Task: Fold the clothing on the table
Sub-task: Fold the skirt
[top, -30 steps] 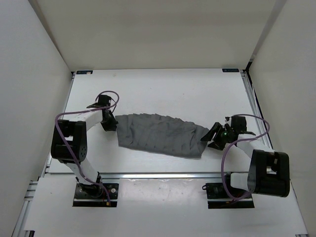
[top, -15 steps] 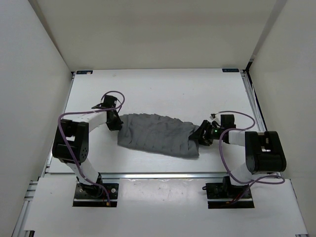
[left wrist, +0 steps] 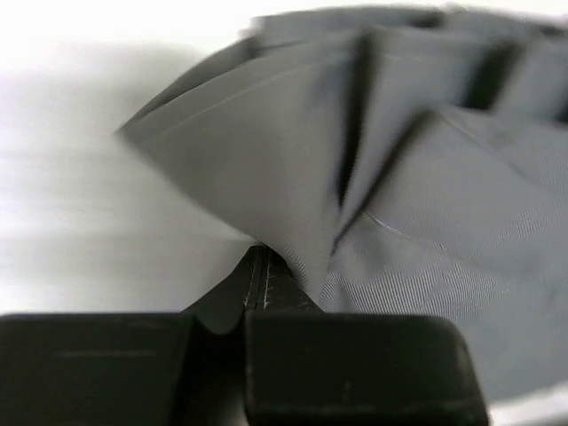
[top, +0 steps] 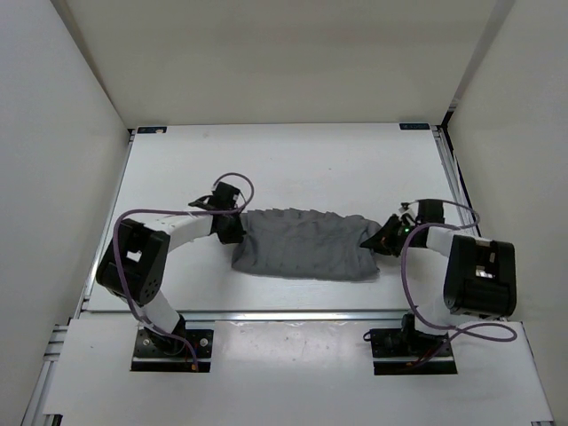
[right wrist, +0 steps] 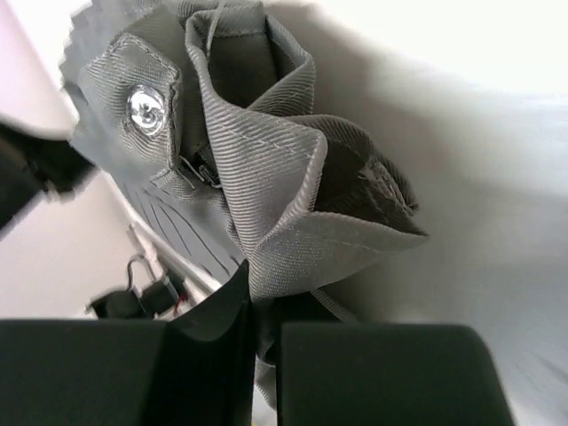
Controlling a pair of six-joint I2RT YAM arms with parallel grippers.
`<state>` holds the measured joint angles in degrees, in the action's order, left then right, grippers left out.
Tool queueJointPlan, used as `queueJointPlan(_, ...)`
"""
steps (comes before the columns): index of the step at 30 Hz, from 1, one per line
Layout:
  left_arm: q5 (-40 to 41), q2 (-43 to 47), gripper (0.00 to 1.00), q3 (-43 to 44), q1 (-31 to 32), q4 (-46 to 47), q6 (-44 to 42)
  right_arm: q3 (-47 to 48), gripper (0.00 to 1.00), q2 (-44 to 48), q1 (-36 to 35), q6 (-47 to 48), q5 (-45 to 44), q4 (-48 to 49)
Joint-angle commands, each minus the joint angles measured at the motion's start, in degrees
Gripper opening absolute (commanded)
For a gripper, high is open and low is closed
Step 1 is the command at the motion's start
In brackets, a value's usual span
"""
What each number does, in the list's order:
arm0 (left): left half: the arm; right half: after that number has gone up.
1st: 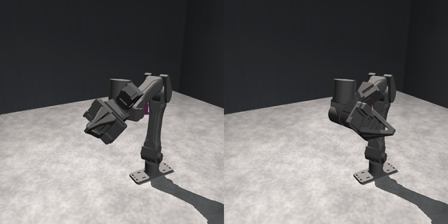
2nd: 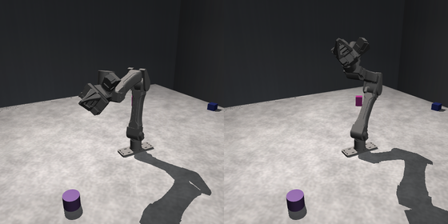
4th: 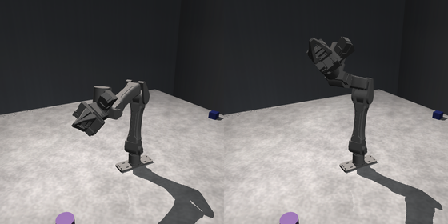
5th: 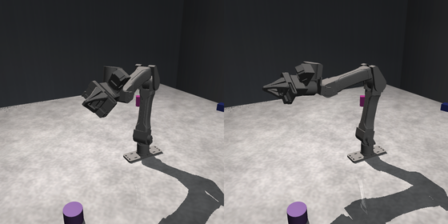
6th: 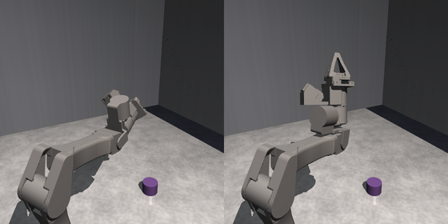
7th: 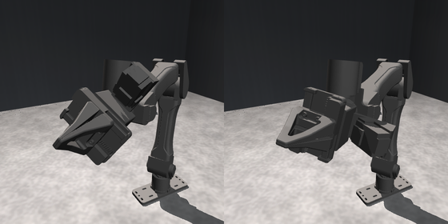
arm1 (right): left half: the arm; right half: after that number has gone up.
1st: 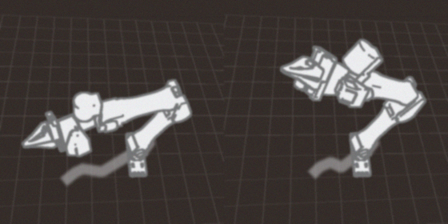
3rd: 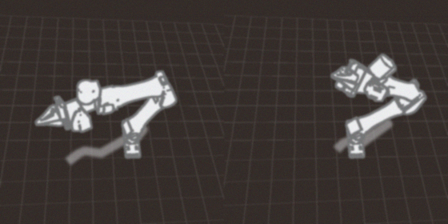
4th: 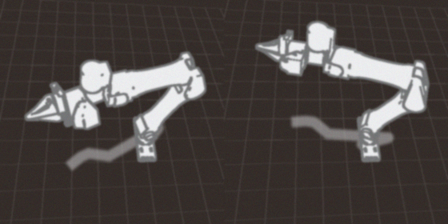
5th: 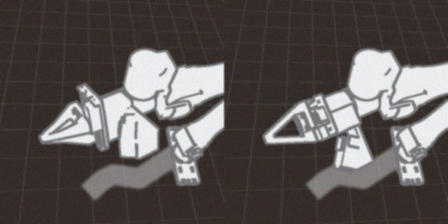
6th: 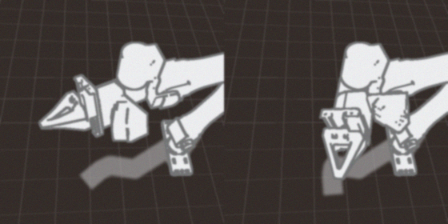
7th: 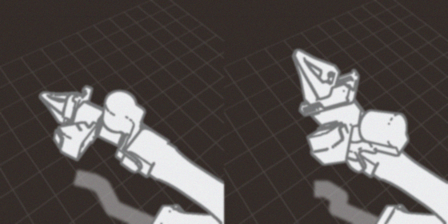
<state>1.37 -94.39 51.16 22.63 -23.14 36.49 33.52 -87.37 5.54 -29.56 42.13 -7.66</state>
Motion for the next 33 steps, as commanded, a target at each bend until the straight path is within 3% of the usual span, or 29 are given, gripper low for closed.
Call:
queueJointPlan(1, -6.0, -1.0, 0.0, -3.9, 5.5, -1.6, 3.1, 6.4, 0.0, 4.1, 3.2, 8.5, -5.2, -15.8)
queueJointPlan(5, -8.3, -3.0, 0.0, -2.8, 8.8, -0.9, 4.0, 14.9, 0.0, 7.6, 0.3, 8.6, -8.9, -22.8)
queueJointPlan(10, -9.2, -2.9, 0.0, -1.2, 8.7, -0.2, 4.6, 23.9, 0.0, 7.3, -12.1, 2.1, -9.2, -23.3)
queueJointPlan(16, -9.6, -3.1, 0.0, -0.4, 7.4, -1.0, 4.0, 32.7, 0.0, -1.7, -23.8, -4.7, -3.7, -17.7)
queueJointPlan(22, -8.9, -3.0, 0.0, -0.4, 6.1, -0.1, 3.8, 41.7, 0.0, -9.8, -30.3, -4.6, -0.6, -19.2)
queueJointPlan(27, -8.8, -1.9, 0.0, -0.2, 5.0, -0.7, 2.9, 41.6, 0.0, -9.1, -28.2, -2.4, -2.5, -22.8)
queueJointPlan(31, -9.6, 3.2, 0.0, 1.0, 3.8, -1.3, 1.0, 34.6, 0.0, -3.3, -19.8, -0.5, -4.7, -24.2)
queueJointPlan(33, -6.1, 6.8, 0.04, 4.6, 4.9, -3.1, -0.6, 31.2, 0.0, -0.8, -15.1, 0.5, -6.3, -24.2)
